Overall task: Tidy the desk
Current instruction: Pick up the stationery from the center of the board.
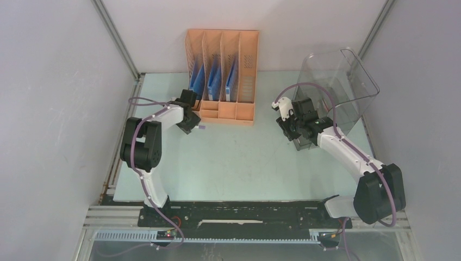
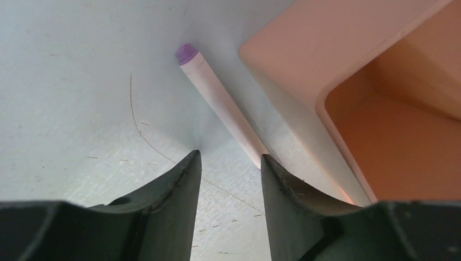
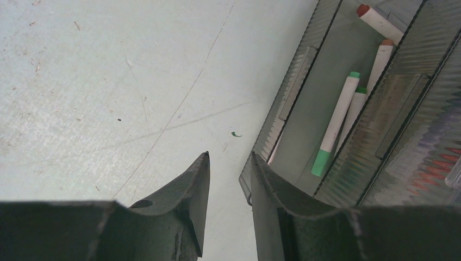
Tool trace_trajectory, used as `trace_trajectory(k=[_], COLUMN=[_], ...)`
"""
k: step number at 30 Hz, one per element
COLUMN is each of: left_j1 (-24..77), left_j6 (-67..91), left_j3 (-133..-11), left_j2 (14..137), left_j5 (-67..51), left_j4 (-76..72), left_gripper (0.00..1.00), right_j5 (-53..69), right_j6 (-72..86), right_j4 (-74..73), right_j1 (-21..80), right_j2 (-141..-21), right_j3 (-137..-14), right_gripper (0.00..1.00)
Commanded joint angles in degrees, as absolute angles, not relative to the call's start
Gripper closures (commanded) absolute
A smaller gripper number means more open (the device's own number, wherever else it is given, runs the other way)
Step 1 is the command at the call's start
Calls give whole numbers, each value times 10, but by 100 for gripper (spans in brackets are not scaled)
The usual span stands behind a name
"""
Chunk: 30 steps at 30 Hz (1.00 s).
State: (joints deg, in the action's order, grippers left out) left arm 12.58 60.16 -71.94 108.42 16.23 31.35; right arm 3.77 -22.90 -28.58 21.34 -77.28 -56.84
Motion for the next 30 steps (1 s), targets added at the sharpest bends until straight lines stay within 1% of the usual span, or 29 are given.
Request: trace_trajectory(k=[1,6,14,26,28,30], left_j1=[119,120,120,120,119,119], left_j6=[607,605,594,568,569,570], left_j3=[-695,-654,-580,-588,-600,-613], left_j2=[1062,1025,950,940,949,961], left_j5=[195,193,199,161,154,147], left_j4=[331,328,319,269,267,267], left_gripper=[51,56,56,48,44,43], right_j5=[45,47,49,47,47,47], right_j6=[-234,-233,-234,-235,-235,-235], right_j4=[-282,-283,-283,-283,-283,-284], right_j1=[212,212,213,217,217,218], right_j2=[-750,-747,-748,-750,-750,-750], right_j3=[-590,-590,-590,-590,-591,-590], right_gripper=[59,59,59,59,59,59])
